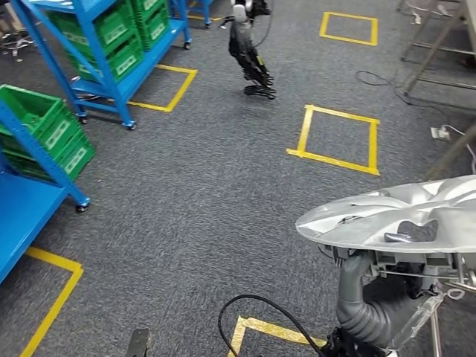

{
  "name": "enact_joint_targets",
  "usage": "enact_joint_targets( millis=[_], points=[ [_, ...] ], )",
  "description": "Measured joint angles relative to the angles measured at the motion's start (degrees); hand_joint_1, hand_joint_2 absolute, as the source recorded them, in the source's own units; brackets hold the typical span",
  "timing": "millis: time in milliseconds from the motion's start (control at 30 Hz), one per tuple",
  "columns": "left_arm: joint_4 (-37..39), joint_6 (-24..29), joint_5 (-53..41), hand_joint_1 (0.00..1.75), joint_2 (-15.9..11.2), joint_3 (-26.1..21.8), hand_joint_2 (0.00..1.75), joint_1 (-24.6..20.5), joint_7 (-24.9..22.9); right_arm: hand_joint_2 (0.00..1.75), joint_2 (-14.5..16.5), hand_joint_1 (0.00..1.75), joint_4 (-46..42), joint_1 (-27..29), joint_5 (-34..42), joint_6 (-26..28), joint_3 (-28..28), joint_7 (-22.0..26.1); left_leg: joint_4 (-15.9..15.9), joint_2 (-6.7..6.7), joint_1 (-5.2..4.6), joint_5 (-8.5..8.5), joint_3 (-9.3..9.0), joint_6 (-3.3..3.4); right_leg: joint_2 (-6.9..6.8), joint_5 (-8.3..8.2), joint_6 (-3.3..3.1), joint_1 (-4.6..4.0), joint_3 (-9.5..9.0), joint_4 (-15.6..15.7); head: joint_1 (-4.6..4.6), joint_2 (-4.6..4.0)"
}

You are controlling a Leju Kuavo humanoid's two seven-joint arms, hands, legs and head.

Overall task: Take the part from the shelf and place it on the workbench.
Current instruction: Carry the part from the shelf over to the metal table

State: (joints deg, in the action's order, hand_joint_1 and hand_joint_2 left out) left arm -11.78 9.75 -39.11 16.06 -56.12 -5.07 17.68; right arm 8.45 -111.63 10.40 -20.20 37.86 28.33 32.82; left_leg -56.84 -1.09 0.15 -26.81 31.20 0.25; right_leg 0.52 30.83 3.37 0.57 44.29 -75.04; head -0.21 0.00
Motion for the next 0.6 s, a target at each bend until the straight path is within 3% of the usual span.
enact_joint_targets(
  millis=[33, 67, 167, 233, 300, 367, 433, 500, 533, 567, 600],
  points=[
    [0.0, 0.0, 0.0, 0.0, -0.01, -0.02, 1.75, 0.0, 0.0, 1.75, -0.01, 1.75, 0.04, 0.0, 0.0, 0.0, 0.0, -0.01, -0.01, -0.81, -0.04, -0.06, -0.05, 0.01, -0.16, -0.39, -0.04, 0.0, -0.18, -0.08, 0.01, 0.0],
    [0.0, 0.0, -0.01, 0.0, -0.01, -0.03, 1.75, -0.02, 0.0, 1.75, -0.01, 1.75, 0.07, 0.0, 0.0, 0.0, 0.0, -0.01, -0.01, -1.56, -0.07, -0.16, -0.17, -0.03, -0.44, -1.71, -0.12, -0.03, -1.59, 2.15, 0.0, 0.0],
    [0.0, 0.01, -0.01, 0.0, 0.01, -0.04, 1.75, -0.04, 0.0, 1.75, 0.01, 1.75, 0.09, -0.09, 0.05, 0.01, 0.0, -0.06, -0.11, -3.33, -0.39, -0.7, -0.76, -0.61, -3.93, -5.61, -0.76, -0.58, -8.15, 13.22, -0.03, 0.0],
    [0.0, 0.04, -0.05, 0.0, -0.03, -0.05, 1.75, -0.04, -0.04, 1.75, 0.01, 1.75, 0.09, -0.13, 0.13, 0.04, 0.0, -0.09, -0.11, -4.34, -0.7, -0.92, -0.98, -1.07, -4.83, -5.73, -1.47, -1.01, -9.23, 15.45, -0.09, 0.0],
    [0.0, 0.13, -0.15, 0.0, -0.01, -0.05, 1.75, -0.12, -0.16, 1.75, 0.01, 1.75, 0.09, -0.09, 0.17, 0.09, 0.0, -0.1, -0.03, -5.04, -0.63, -1.13, -1.16, -1.64, -3.26, -6.02, -2.18, -0.92, -8.96, 15.64, -0.08, 0.0],
    [0.0, 0.21, -0.27, 0.0, 0.05, -0.05, 1.75, -0.19, -0.25, 1.75, 0.02, 1.75, 0.08, -0.08, 0.17, 0.11, 0.01, -0.1, -1.95, -3.15, -0.42, -2.77, -0.44, -2.28, -1.8, -6.3, -2.75, -0.65, -8.91, 15.91, -0.21, 0.0],
    [0.0, 0.25, -0.33, 0.0, 0.08, -0.05, 1.75, -0.12, -0.26, 1.75, 0.02, 1.75, 0.07, -0.06, 0.18, 0.11, 0.02, -0.1, -8.54, -0.42, -0.3, -6.35, 2.67, -2.56, -0.38, -6.47, -3.11, -0.47, -8.84, 15.99, -0.48, 0.0],
    [0.0, 0.25, -0.34, 0.0, 0.08, -0.07, 1.75, 0.02, -0.23, 1.75, 0.01, 1.75, 0.07, 0.0, 0.21, 0.11, 0.02, -0.1, -15.58, 0.41, -0.27, -8.74, 6.43, -2.6, 1.24, -6.56, -3.26, -0.43, -8.72, 15.98, -0.6, 0.0],
    [0.0, 0.25, -0.34, 0.0, 0.09, -0.07, 1.75, 0.04, -0.19, 1.75, 0.01, 1.75, 0.07, 0.02, 0.23, 0.1, 0.02, -0.1, -16.71, 0.53, -0.24, -8.34, 7.25, -2.58, 2.1, -6.62, -3.24, -0.39, -8.69, 15.97, -0.59, 0.0],
    [0.0, 0.25, -0.34, 0.0, 0.1, -0.08, 1.75, 0.02, -0.14, 1.75, 0.01, 1.75, 0.07, 0.03, 0.26, 0.09, 0.02, -0.1, -15.56, 0.69, -0.17, -6.82, 6.97, -2.56, 2.98, -6.68, -3.16, -0.32, -8.69, 15.96, -0.58, 0.0],
    [0.0, 0.24, -0.34, 0.0, 0.12, -0.08, 1.75, -0.02, -0.08, 1.75, 0.01, 1.75, 0.07, 0.03, 0.27, 0.08, 0.02, -0.1, -12.48, 1.21, -0.03, -4.59, 5.66, -2.58, 3.85, -6.76, -3.01, -0.21, -8.7, 15.93, -0.59, 0.0]
  ],
)
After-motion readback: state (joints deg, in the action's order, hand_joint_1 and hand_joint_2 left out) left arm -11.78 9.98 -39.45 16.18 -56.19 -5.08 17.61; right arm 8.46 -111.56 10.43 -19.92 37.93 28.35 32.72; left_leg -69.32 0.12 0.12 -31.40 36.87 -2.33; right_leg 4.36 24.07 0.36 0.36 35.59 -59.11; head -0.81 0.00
